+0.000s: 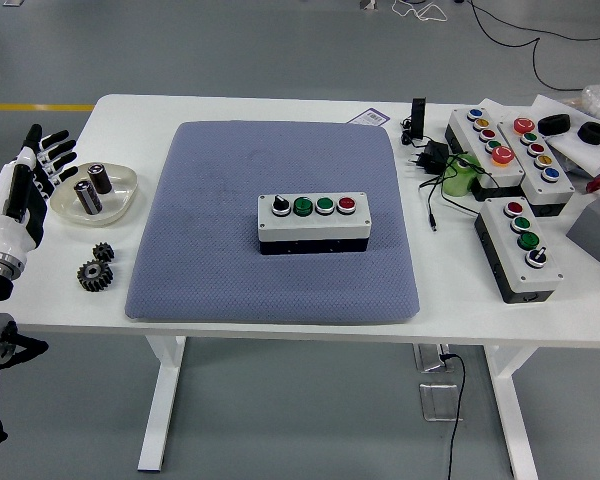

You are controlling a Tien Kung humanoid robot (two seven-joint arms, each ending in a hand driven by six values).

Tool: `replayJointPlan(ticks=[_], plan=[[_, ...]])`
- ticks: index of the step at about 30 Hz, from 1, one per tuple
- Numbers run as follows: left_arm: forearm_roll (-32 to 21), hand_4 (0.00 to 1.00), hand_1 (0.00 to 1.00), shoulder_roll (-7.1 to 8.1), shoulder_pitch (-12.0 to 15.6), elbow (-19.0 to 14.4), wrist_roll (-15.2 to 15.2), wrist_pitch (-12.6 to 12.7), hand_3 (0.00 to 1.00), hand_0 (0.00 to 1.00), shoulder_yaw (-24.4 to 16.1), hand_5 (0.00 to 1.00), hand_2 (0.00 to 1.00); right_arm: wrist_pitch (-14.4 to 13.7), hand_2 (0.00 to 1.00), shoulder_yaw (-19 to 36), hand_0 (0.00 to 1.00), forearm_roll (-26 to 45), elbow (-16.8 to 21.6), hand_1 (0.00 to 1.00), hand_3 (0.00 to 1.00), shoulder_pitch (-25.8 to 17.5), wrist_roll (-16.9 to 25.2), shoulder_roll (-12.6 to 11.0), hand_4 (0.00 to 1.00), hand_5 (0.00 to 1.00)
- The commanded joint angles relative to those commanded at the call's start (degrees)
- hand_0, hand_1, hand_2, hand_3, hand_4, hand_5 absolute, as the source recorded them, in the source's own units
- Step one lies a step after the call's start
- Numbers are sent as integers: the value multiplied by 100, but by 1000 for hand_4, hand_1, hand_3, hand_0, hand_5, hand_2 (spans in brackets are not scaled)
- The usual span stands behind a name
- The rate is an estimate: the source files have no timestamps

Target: Pick up the button,place it on the desk,press the button,press the button

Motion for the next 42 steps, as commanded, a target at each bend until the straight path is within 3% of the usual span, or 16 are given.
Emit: replayJointPlan(ticks=[3, 19, 23, 34, 42], plan=[[308, 738, 811, -13, -58, 21, 74, 131, 756, 771, 11, 959, 791, 1, 566, -3, 641, -1, 0, 532, 633, 18, 4, 2, 238, 241], [367, 746, 805, -59, -77, -72, 104, 173, 752, 764, -36, 954, 787, 42, 566, 49, 642, -79, 0, 532, 632, 75, -3, 12, 237, 243], [561, 732, 768, -65, -91, -90, 294, 404, 738, 740, -77, 932, 761, 44, 567, 38, 644, -66, 0, 532, 632, 93, 5, 12, 237, 243], [601, 712, 737, -42, -49, -130, 395, 411, 723, 716, -96, 893, 722, 50, 567, 73, 642, -128, 0, 532, 632, 144, -13, 40, 234, 246], [620, 712, 734, -15, 153, -221, 392, 397, 726, 715, -170, 893, 720, 75, 568, 211, 643, -301, 0, 532, 632, 115, -31, 46, 233, 245]])
